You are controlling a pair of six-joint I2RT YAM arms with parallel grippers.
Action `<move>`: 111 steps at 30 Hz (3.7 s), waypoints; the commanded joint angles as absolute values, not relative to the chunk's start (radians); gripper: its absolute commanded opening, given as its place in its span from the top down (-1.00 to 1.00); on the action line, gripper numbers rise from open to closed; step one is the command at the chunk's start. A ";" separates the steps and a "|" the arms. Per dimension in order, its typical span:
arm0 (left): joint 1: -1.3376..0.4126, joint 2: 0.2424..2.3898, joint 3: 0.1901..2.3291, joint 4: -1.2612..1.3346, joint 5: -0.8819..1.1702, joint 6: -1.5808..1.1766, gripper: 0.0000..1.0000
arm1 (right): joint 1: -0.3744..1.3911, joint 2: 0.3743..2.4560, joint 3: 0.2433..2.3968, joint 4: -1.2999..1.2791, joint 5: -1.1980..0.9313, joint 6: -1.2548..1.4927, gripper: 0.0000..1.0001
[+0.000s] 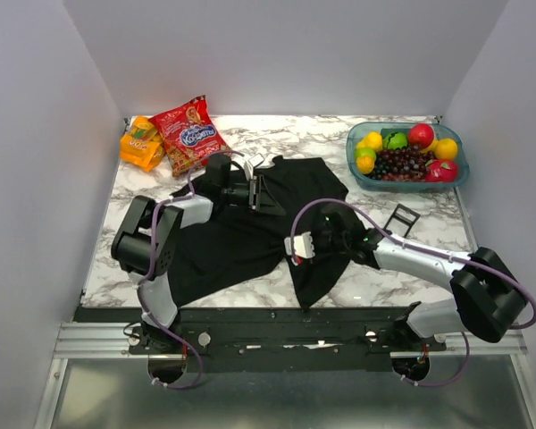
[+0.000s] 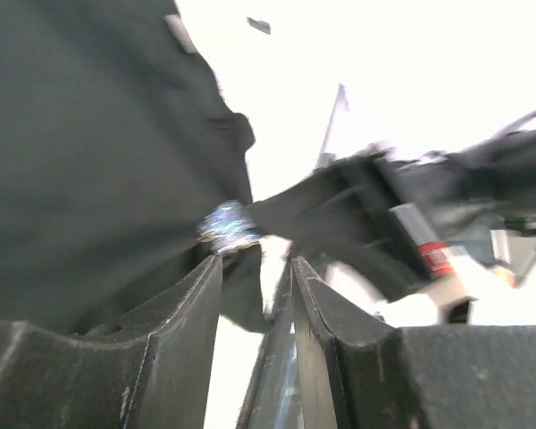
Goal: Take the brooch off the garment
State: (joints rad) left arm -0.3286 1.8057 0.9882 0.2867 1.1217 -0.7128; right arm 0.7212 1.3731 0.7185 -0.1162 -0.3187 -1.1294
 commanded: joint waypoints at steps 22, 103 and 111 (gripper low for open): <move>-0.394 1.969 0.985 0.380 1.207 -0.885 0.05 | 0.770 1.322 0.288 0.864 -0.330 -1.381 0.99; -0.477 1.634 0.946 -0.104 1.106 -0.212 1.00 | 0.554 1.683 1.201 -0.627 -0.942 -0.568 0.32; -0.477 1.634 0.956 -0.104 1.106 -0.213 1.00 | 0.554 1.721 1.227 -0.632 -0.963 -0.580 0.28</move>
State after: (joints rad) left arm -0.4736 1.6314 0.9257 -0.1200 1.0706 -0.2108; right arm 0.5503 1.6936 1.1919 -0.6060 -0.9508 -0.5613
